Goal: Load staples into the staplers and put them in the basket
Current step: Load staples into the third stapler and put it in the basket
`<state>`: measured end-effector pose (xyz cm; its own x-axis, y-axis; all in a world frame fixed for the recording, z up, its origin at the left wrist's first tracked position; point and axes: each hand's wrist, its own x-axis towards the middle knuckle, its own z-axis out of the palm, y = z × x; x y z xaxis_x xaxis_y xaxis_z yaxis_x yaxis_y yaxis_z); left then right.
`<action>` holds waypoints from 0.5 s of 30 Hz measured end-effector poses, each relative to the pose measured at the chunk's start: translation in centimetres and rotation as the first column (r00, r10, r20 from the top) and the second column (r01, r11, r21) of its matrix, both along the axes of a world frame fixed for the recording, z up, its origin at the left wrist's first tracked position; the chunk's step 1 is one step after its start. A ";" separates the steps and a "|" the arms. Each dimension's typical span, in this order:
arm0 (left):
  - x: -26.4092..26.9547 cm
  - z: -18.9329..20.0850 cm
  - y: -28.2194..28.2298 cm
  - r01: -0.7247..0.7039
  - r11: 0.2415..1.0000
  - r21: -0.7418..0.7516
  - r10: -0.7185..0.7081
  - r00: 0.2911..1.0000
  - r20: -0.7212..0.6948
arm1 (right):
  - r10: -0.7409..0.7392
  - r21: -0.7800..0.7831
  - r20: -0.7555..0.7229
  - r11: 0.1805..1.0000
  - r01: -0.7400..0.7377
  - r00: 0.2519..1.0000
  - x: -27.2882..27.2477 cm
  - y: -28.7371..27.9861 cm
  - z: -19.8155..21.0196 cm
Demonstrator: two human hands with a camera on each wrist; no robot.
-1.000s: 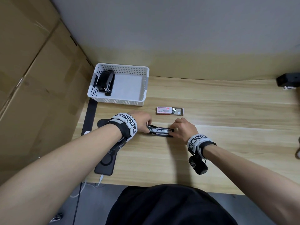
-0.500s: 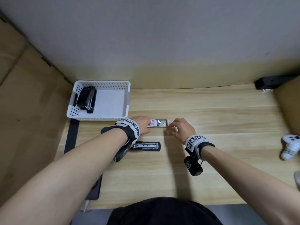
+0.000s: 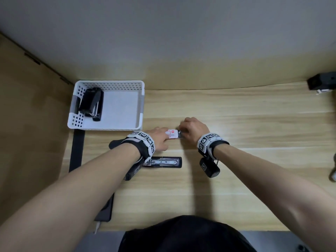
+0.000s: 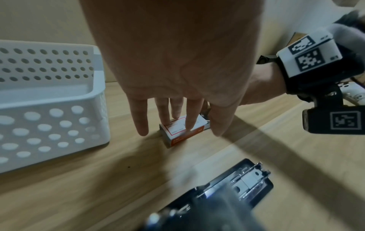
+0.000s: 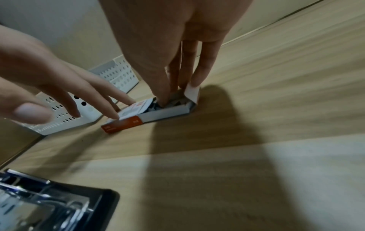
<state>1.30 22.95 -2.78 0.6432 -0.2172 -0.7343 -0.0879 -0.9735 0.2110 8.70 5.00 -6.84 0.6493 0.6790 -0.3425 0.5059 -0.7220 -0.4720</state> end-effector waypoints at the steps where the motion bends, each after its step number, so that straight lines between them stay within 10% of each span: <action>1: -0.1 0.0 0.1 0.005 1.000 -0.001 -0.005 1.000 0.000 | 0.000 -0.001 0.009 1.000 0.000 1.000 0.0 0.0 -0.2; 15: -0.5 1.4 -0.5 0.043 0.997 0.070 -0.036 0.994 -0.103 | 0.028 0.091 0.101 0.995 -0.037 0.994 -1.0 -0.5 -1.2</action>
<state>0.77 22.47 -1.34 0.5566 -0.1856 -0.8098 -0.1083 -0.9826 0.1508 7.67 4.47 -8.00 0.6540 0.7263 -0.2116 0.5765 -0.6596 -0.4823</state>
